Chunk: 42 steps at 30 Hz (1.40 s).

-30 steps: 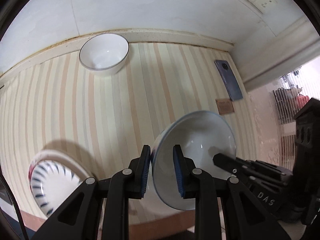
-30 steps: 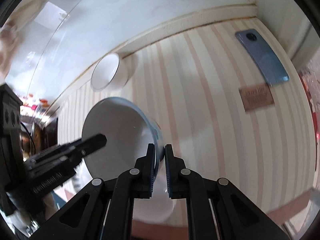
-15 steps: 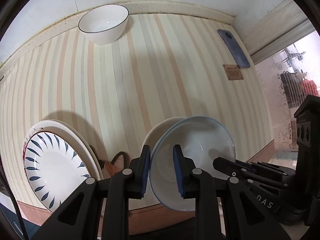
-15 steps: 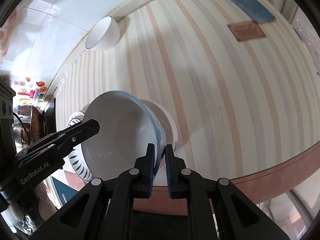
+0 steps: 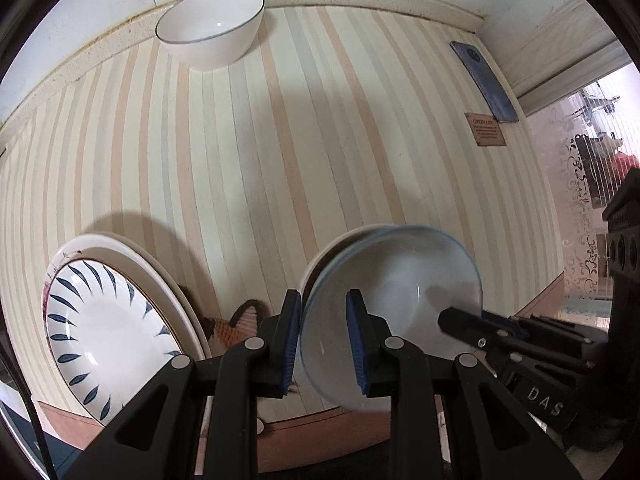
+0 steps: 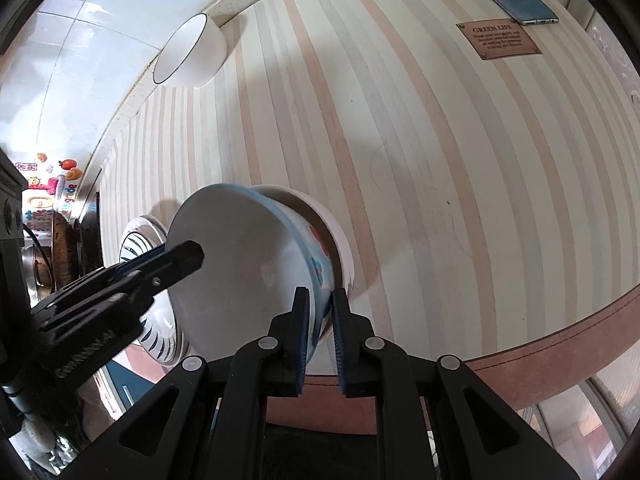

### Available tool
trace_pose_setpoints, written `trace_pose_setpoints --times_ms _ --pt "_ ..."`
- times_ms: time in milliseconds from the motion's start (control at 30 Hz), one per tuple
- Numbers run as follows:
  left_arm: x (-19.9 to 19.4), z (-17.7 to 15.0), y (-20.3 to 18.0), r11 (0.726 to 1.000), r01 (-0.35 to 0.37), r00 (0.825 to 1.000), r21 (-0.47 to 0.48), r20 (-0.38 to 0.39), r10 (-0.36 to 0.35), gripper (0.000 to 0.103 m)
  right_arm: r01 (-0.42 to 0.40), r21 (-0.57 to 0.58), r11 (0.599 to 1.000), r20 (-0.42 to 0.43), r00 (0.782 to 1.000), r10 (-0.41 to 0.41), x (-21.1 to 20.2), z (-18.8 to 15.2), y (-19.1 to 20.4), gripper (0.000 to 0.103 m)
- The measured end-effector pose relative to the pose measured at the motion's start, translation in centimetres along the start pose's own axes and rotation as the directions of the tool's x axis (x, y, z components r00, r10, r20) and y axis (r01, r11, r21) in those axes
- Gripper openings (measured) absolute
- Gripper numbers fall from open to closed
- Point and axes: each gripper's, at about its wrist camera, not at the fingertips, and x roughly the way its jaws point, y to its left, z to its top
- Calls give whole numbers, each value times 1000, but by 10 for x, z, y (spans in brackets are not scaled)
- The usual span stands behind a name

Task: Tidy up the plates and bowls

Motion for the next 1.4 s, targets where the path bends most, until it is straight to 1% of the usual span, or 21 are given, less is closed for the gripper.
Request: trace_pose_setpoints --times_ms 100,167,233,333,433,467,500,567,600,633,667,767,867,967,1033,1167,1200,1233,1300,1400 --pt "3 -1 2 1000 4 1000 5 -11 -4 20 18 -9 1000 -13 1000 -18 1 3 0 15" --pt "1 -1 4 1000 22 1000 -3 -22 -22 20 6 1 1000 -22 1000 -6 0 6 -2 15" --pt "-7 0 9 999 39 999 -15 -14 -39 21 -5 17 1000 -34 999 6 1 8 -5 15" --pt "-32 10 21 998 48 998 -50 41 -46 22 -15 39 999 -32 999 17 -8 12 -9 15" --pt "-62 39 48 990 52 991 -129 132 -35 24 -39 45 998 17 999 39 -31 22 -9 16" --pt "-67 47 56 987 56 988 -152 149 -33 25 -48 41 998 34 998 47 -39 28 -6 16" --pt "-72 60 69 980 60 985 -188 169 -27 28 -58 34 998 50 997 57 -48 37 -2 18" --pt "-74 86 94 964 42 982 -261 187 7 28 -83 14 996 77 994 81 -59 59 11 27" --pt "-75 96 106 956 34 980 -290 198 26 28 -94 -4 996 87 992 94 -62 71 19 38" --pt "-73 111 121 946 30 976 -323 216 43 28 -100 -15 995 95 990 101 -63 81 25 43" --pt "-71 119 128 941 27 974 -338 219 51 28 -104 -26 994 107 989 106 -63 94 34 44" --pt "-52 152 154 923 34 975 -383 216 54 28 -117 -83 990 132 983 128 -51 137 62 43" --pt "-26 177 169 916 37 981 -398 192 43 28 -115 -102 988 149 980 129 -22 185 87 43" --pt "-3 194 175 916 43 987 -398 160 23 28 -118 -110 987 127 983 132 16 232 110 43" --pt "10 203 175 920 53 989 -388 145 4 28 -112 -119 987 110 986 125 35 250 120 43" --pt "22 212 169 940 44 990 -338 140 4 27 -119 -112 987 85 988 129 62 274 131 42" --pt "25 214 167 946 43 990 -322 141 4 25 -119 -114 986 82 988 129 67 277 130 38" --pt "26 216 165 948 37 989 -315 145 10 23 -109 -118 987 80 990 119 71 279 132 31" --pt "27 223 163 951 22 989 -310 149 25 23 -98 -134 986 75 991 109 78 282 137 22" --pt "26 222 160 951 21 988 -307 151 27 23 -61 -159 985 80 994 75 83 283 139 18"
